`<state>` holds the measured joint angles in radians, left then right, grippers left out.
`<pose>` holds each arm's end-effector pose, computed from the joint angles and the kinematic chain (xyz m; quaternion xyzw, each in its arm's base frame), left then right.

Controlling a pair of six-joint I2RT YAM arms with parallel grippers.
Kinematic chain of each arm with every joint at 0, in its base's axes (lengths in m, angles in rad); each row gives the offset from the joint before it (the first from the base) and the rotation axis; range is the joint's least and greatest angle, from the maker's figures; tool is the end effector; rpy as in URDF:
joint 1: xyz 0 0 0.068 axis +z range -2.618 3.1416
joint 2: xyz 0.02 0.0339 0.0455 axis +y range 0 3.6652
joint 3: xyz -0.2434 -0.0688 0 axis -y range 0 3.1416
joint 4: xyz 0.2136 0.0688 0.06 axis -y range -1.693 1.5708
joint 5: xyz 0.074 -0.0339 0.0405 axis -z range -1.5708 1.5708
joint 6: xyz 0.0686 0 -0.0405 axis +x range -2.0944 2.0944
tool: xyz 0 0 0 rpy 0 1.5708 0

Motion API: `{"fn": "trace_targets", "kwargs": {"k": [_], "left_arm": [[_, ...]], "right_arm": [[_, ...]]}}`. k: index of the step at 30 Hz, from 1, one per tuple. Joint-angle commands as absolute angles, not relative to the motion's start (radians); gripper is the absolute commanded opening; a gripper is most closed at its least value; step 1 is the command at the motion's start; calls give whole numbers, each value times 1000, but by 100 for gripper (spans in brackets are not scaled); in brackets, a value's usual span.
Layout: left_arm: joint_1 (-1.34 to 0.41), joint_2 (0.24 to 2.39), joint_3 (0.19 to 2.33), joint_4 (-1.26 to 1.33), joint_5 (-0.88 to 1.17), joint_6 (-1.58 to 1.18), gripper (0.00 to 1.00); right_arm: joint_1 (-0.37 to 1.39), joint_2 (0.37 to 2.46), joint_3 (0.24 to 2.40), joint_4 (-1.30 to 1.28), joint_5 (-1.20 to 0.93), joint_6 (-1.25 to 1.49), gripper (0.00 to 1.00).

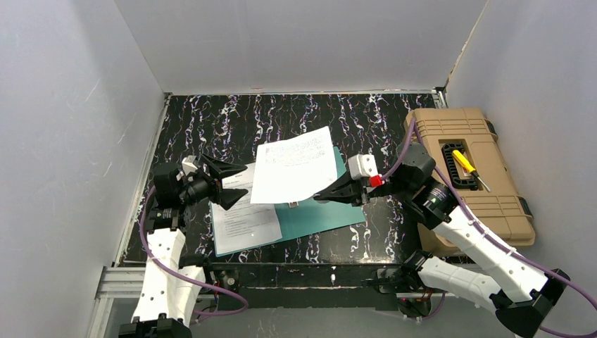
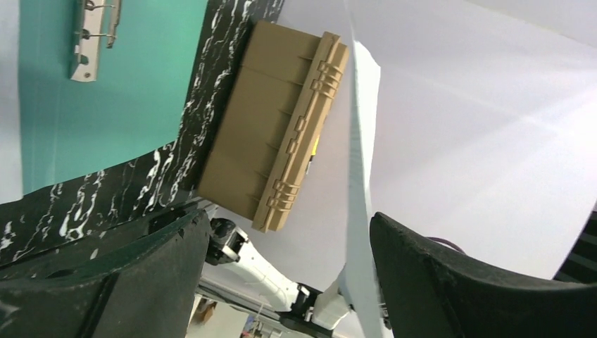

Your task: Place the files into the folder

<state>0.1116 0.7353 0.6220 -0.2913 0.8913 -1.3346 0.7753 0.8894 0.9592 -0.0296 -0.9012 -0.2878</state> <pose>0.1711 -0.0345 0.2661 -0.3205 0.7218 -0.5798 0.2002 0.0995 0.1728 0.3820 -0.5868 0.3784 0.4495 0.5572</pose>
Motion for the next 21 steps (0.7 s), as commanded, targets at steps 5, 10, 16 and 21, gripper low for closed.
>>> {"fn": "trace_targets", "kwargs": {"k": [5, 10, 16, 21], "left_arm": [[133, 697, 603, -124, 953, -1514, 81], [134, 696, 613, -111, 973, -1533, 82], [133, 676, 583, -64, 1002, -1586, 82], [133, 661, 586, -39, 1020, -1607, 65]], "right_arm": [[801, 879, 995, -56, -987, -354, 1], [845, 892, 976, 14, -978, -346, 1], [933, 936, 994, 54, -932, -368, 1], [996, 970, 1020, 37, -880, -420, 1]]}}
